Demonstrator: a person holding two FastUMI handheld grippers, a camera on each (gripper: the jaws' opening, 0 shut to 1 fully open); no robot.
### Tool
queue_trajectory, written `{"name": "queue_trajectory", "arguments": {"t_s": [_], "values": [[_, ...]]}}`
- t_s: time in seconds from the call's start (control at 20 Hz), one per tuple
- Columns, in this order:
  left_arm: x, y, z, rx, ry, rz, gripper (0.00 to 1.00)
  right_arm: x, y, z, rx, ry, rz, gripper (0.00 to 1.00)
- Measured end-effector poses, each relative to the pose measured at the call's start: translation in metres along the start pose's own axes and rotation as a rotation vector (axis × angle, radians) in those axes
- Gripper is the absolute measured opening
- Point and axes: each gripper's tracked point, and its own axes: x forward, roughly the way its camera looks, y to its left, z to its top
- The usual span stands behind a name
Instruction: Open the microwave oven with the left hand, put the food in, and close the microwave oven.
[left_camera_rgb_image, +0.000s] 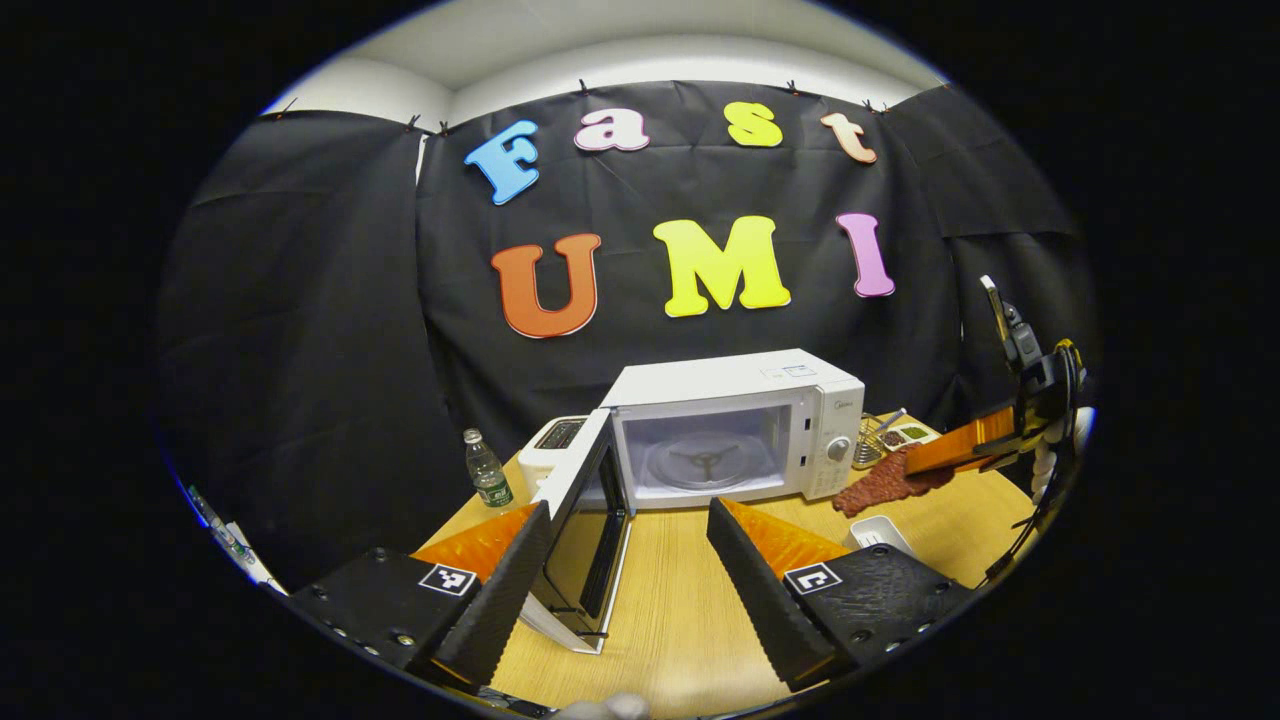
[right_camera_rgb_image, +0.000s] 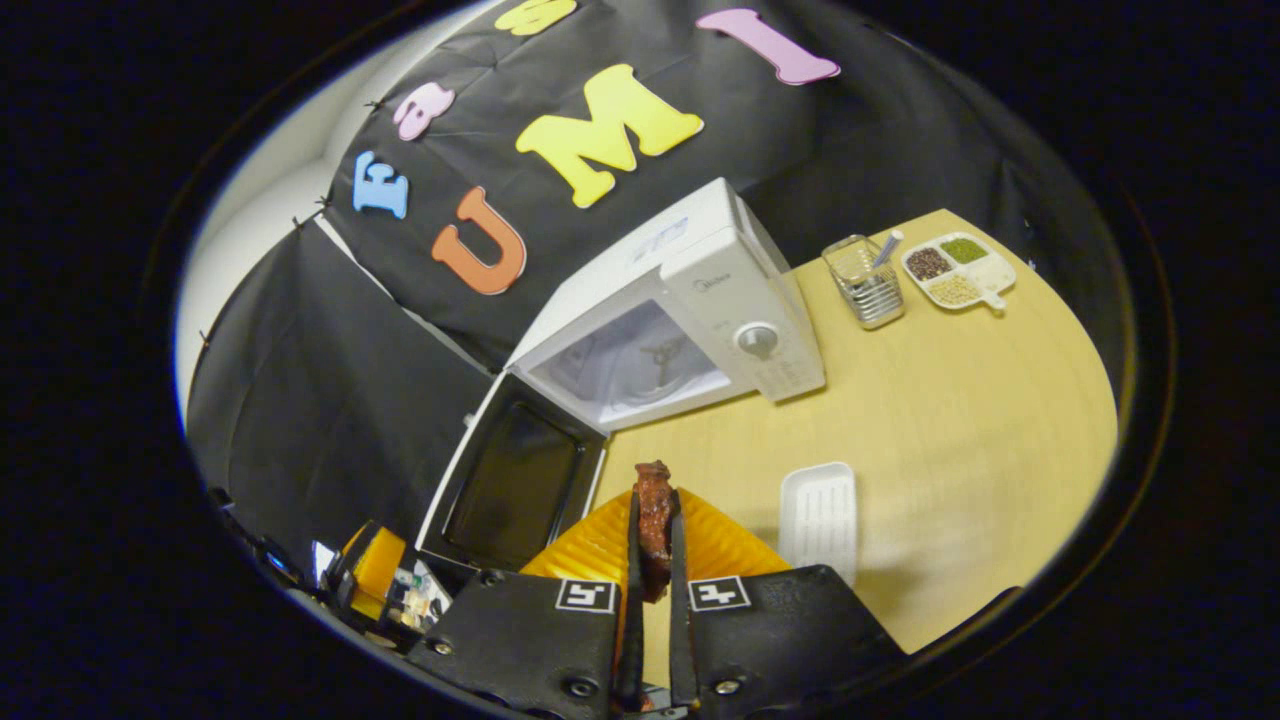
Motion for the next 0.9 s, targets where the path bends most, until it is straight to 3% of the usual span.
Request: {"name": "queue_trajectory", "arguments": {"t_s": [0.1, 0.15, 0.2, 0.25, 0.35, 0.55, 0.9], "values": [[-0.002, 0.006, -0.003, 0.004, -0.006, -0.028, 1.00, 0.027, 0.024, -0.008, 0.036, -0.053, 0.016, 0.13], [-0.001, 0.010, -0.005, 0.006, 0.000, -0.034, 0.96, 0.043, 0.031, -0.012, 0.032, -0.079, 0.012, 0.12], [-0.002, 0.015, -0.007, 0.006, 0.004, -0.033, 0.96, 0.060, 0.036, -0.014, 0.039, -0.105, 0.012, 0.04], [-0.004, 0.020, -0.007, 0.003, 0.003, -0.032, 0.96, 0.076, 0.046, -0.018, 0.060, -0.131, 0.026, 0.12], [-0.003, 0.024, -0.006, -0.006, -0.004, -0.024, 0.96, 0.108, 0.059, -0.017, 0.125, -0.183, 0.050, 0.12], [-0.003, 0.033, -0.014, -0.032, -0.014, -0.013, 0.96, 0.162, 0.057, 0.002, 0.225, -0.332, 0.017, 0.11], [0.002, 0.045, -0.031, -0.026, 0.005, -0.001, 0.96, 0.255, 0.049, 0.026, 0.352, -0.437, -0.055, 0.11]]}}
